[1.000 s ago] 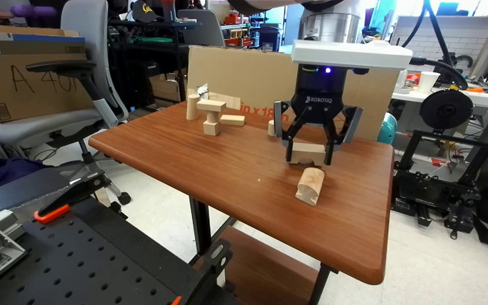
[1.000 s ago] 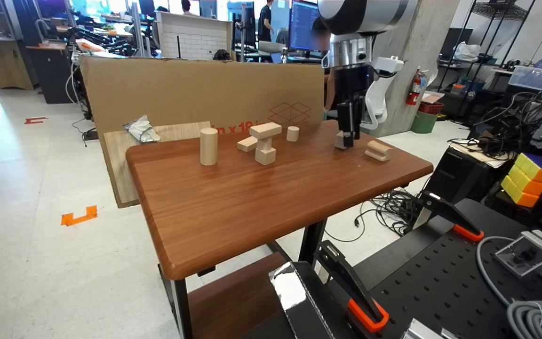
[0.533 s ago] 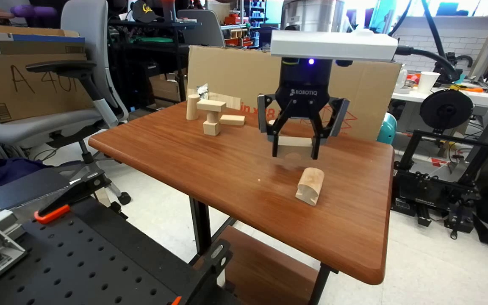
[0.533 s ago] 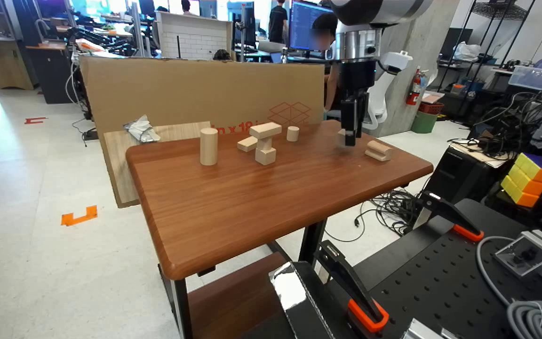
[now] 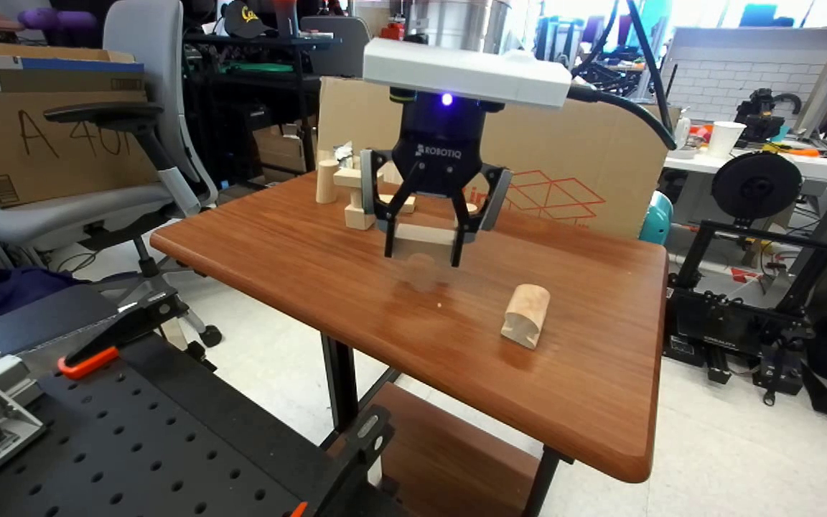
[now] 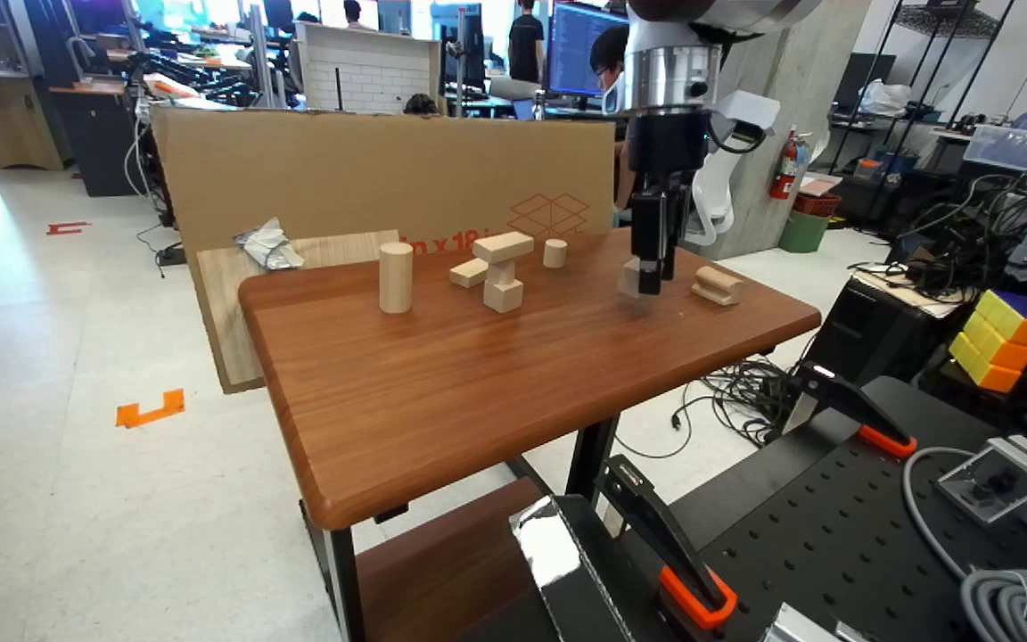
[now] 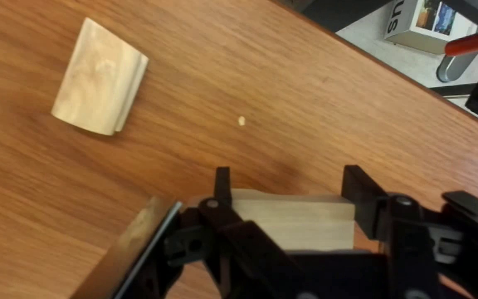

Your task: Move the bridge shaped object on the table

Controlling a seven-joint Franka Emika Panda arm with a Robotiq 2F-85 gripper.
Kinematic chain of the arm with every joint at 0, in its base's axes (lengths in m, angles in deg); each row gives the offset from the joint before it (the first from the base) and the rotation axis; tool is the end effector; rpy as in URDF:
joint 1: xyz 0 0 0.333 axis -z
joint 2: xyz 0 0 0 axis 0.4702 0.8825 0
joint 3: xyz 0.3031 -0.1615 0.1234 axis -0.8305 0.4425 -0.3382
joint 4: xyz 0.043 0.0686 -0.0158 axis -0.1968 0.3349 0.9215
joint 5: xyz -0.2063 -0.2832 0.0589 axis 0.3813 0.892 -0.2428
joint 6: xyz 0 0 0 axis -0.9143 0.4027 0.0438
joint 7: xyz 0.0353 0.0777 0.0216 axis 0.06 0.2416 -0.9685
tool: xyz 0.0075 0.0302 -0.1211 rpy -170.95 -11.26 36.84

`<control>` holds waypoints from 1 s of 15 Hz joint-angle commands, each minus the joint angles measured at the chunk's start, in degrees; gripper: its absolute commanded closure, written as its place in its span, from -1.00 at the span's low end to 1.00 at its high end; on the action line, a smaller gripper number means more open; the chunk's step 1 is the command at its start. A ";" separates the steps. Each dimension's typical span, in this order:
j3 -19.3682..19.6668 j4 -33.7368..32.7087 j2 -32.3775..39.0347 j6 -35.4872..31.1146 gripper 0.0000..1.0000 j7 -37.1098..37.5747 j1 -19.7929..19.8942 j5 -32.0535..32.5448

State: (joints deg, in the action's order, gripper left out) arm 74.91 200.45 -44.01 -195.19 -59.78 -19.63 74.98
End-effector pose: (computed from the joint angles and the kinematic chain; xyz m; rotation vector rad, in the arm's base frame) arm 0.5541 -0.0531 0.2435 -2.9817 -0.8214 0.3361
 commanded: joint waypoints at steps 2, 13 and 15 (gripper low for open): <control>-1.87 1.05 -1.10 0.27 0.14 3.41 -0.97 -5.19; 1.52 0.58 2.64 0.20 0.14 22.18 -6.32 -3.96; 2.05 0.40 2.76 -0.06 -0.84 24.17 -6.77 -3.78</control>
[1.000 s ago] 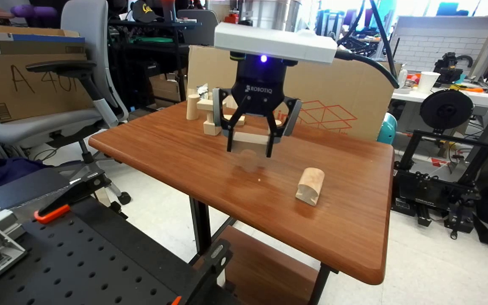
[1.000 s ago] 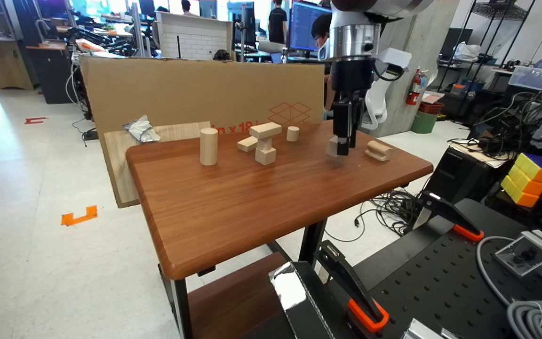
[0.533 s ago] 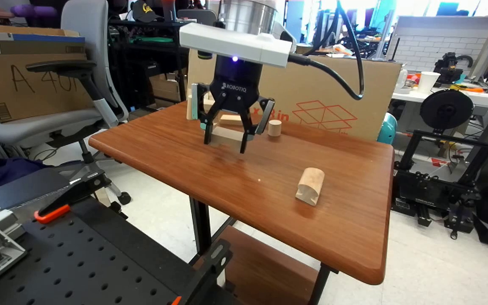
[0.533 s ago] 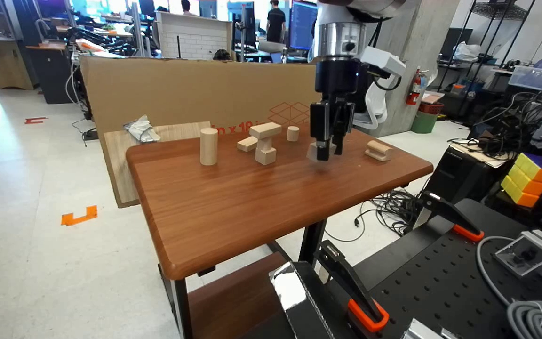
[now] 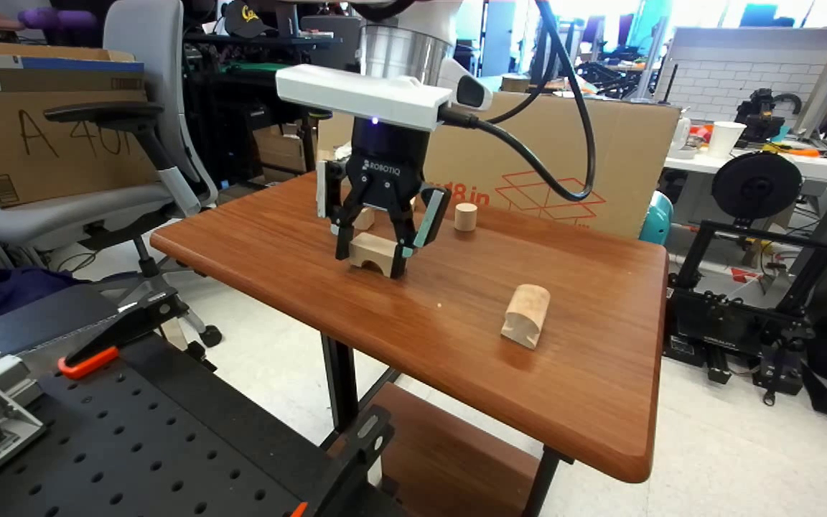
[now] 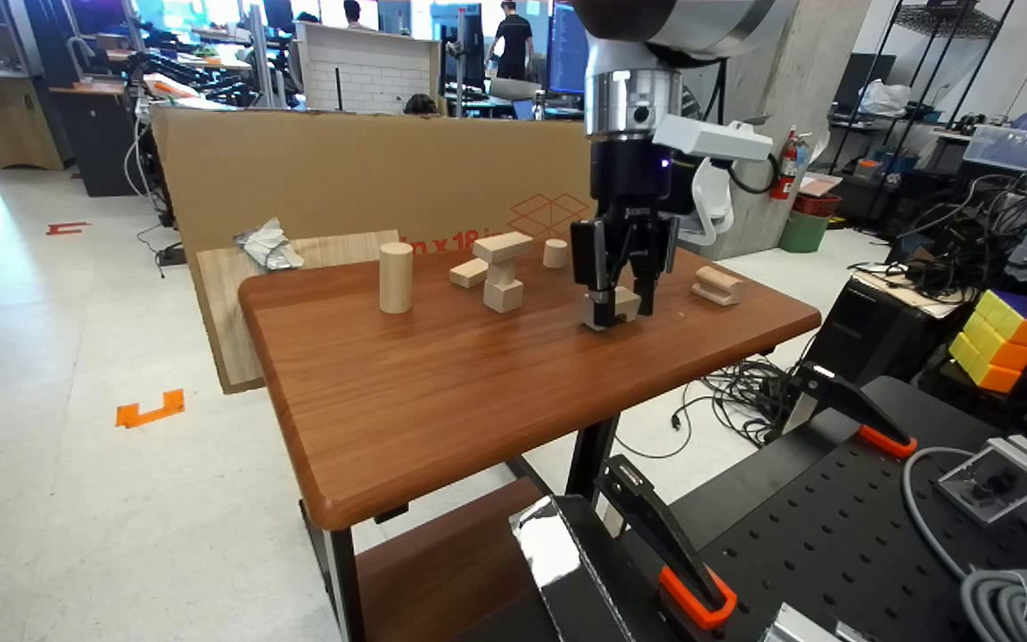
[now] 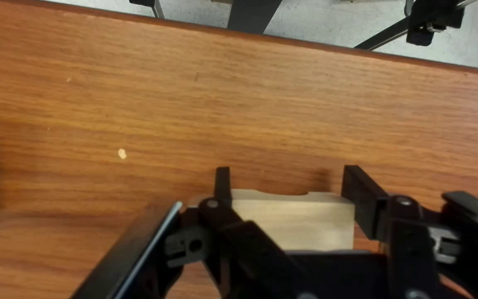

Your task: Move the bridge shaped object on the table

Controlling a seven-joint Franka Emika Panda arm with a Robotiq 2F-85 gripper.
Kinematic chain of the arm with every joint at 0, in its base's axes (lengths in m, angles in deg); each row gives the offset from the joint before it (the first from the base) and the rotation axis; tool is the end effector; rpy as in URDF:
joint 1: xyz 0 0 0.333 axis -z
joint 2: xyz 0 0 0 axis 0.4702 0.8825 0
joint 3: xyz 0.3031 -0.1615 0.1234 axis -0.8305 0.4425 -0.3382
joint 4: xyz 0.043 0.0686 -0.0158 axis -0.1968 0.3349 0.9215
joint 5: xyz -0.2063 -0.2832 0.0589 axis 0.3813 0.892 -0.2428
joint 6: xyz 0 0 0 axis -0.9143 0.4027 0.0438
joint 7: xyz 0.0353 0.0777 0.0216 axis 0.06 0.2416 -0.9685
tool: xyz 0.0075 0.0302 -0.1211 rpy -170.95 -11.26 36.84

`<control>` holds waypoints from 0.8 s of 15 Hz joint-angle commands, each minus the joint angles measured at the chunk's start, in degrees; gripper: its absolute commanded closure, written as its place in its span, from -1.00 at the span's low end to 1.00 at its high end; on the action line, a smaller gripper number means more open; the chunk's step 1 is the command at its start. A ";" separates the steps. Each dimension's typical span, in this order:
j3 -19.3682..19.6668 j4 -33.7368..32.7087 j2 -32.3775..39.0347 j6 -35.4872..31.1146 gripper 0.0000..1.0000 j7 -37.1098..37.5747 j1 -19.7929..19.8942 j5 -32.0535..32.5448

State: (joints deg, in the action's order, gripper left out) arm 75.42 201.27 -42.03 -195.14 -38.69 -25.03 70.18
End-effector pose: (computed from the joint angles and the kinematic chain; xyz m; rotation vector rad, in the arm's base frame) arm 0.5473 -0.0026 0.2198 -3.0626 -0.2940 0.4080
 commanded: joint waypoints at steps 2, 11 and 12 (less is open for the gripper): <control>1.89 -0.06 0.32 -0.12 -0.96 4.14 -1.50 0.95; 1.79 6.68 -13.22 -1.89 -1.00 0.74 1.94 -2.52; 2.02 7.03 -14.64 -1.78 -1.00 0.10 2.41 -2.78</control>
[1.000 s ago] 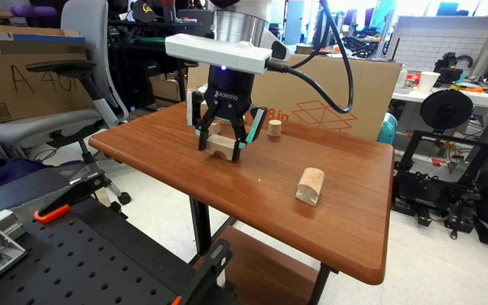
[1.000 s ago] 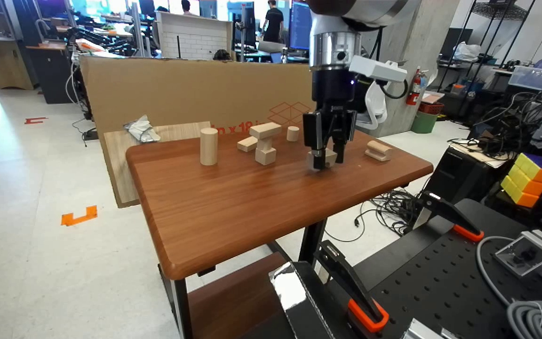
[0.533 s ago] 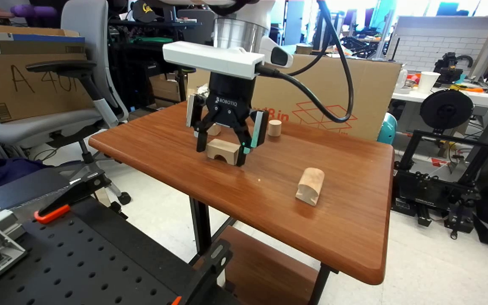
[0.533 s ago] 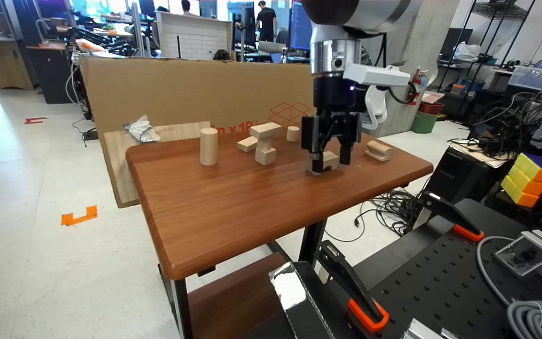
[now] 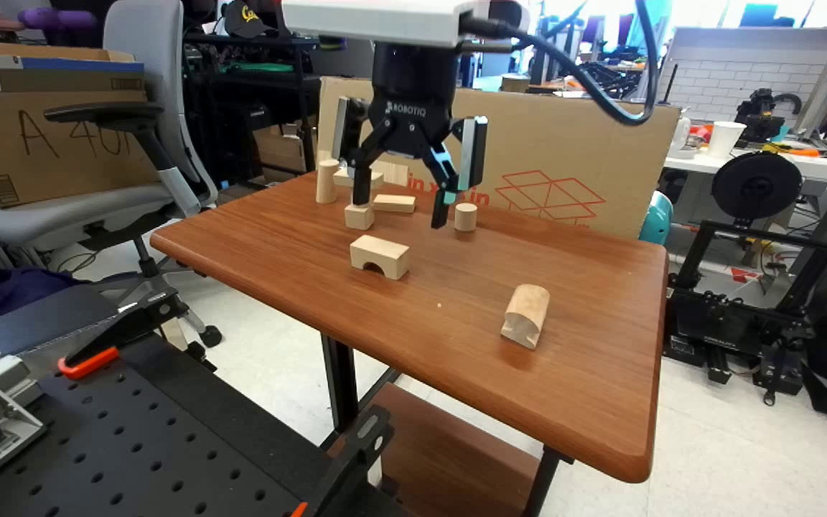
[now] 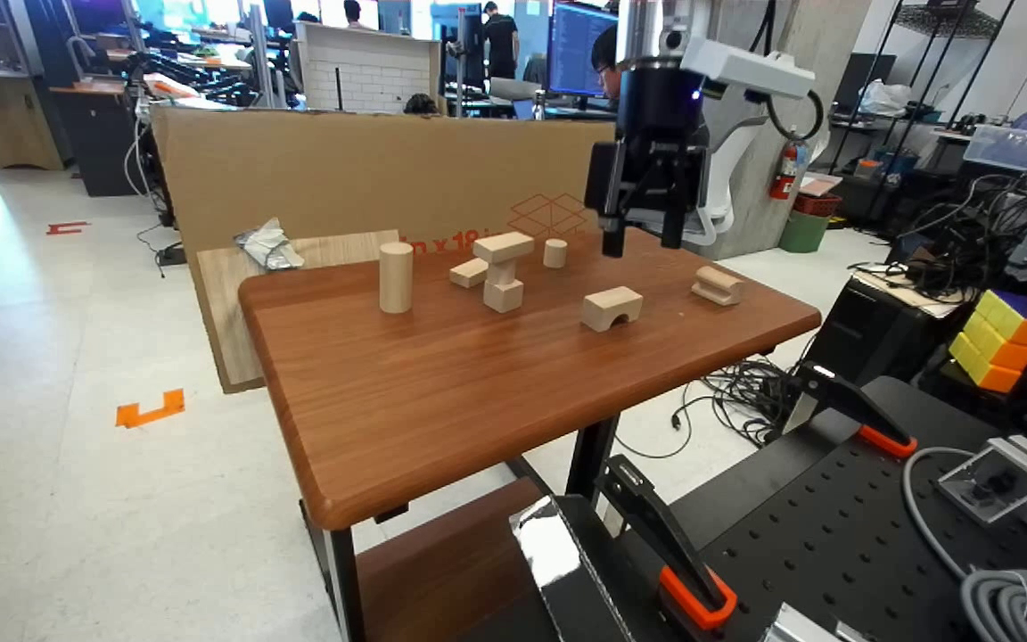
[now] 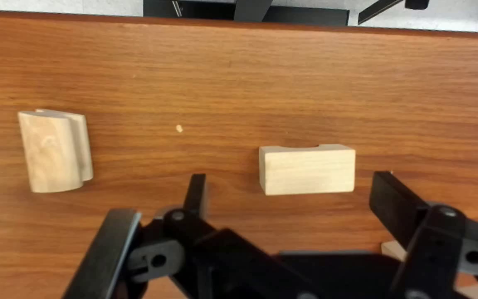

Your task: Move the bridge shaped object on the table

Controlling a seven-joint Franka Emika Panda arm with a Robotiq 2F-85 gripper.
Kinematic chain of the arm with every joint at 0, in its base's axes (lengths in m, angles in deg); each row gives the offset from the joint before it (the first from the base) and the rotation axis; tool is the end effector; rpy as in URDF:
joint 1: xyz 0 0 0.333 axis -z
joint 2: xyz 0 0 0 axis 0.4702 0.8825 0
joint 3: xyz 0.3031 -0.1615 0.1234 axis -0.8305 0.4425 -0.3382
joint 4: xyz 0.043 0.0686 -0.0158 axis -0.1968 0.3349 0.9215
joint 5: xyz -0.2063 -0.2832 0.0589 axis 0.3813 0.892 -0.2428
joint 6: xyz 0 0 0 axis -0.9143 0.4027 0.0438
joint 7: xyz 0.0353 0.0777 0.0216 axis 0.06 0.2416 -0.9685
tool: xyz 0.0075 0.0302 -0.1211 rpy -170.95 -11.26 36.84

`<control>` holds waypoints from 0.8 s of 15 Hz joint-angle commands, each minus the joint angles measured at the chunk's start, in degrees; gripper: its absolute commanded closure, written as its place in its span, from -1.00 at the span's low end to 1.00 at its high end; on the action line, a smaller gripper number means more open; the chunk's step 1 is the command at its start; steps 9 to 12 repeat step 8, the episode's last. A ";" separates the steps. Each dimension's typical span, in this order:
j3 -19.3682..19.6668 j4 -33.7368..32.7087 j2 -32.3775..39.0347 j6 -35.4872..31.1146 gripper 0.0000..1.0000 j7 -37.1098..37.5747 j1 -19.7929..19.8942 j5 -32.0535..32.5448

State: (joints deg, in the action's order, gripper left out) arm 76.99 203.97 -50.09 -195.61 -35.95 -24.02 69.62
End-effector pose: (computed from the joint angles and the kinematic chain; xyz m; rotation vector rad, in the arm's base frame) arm 0.5414 -0.0265 0.2816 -3.1098 -0.1442 0.2558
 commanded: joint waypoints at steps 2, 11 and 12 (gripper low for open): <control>1.42 4.55 -8.60 -1.31 -1.00 -3.70 2.11 -2.14; 2.86 3.08 -7.93 0.16 -1.00 -3.82 1.53 -0.41; 2.86 3.08 -7.93 0.16 -1.00 -3.82 1.53 -0.41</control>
